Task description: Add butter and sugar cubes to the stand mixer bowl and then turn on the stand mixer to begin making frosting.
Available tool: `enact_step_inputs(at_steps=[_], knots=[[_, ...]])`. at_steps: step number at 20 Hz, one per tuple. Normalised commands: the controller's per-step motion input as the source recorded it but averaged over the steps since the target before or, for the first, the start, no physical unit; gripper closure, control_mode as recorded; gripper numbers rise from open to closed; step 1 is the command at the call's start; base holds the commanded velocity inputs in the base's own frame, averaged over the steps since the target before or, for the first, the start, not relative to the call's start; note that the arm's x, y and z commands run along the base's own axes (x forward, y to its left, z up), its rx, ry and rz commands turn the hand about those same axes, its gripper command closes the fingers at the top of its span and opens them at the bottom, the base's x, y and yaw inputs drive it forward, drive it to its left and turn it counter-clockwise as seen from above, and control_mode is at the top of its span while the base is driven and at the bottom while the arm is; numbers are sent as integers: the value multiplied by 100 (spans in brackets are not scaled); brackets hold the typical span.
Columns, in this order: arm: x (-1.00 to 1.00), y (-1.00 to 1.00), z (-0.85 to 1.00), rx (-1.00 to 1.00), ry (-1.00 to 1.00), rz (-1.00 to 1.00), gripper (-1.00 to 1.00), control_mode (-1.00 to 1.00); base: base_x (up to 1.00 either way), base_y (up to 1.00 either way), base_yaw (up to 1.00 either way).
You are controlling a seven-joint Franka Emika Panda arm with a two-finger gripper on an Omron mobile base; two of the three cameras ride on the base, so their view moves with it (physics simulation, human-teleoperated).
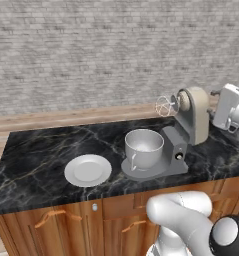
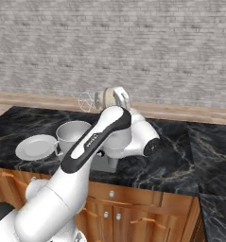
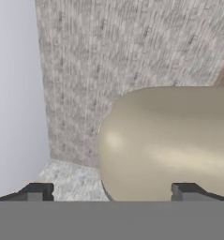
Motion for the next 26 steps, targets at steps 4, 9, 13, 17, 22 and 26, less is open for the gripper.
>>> enact_step_inputs(at_steps=[4, 9, 13, 17, 22, 26], knots=[[67, 100, -1, -10, 0, -13, -100, -100, 0, 0, 0], [77, 100, -6, -21, 15, -13, -100, -100, 0, 0, 0], [76, 100, -20, -26, 31, -13, -100, -100, 0, 0, 0], [74, 100, -39, -29, 46, -12, -100, -100, 0, 0, 0], [64, 100, -64, -24, 59, -12, -100, -100, 0, 0, 0], [44, 70, -88, -19, 62, -15, -100, -100, 0, 0, 0]])
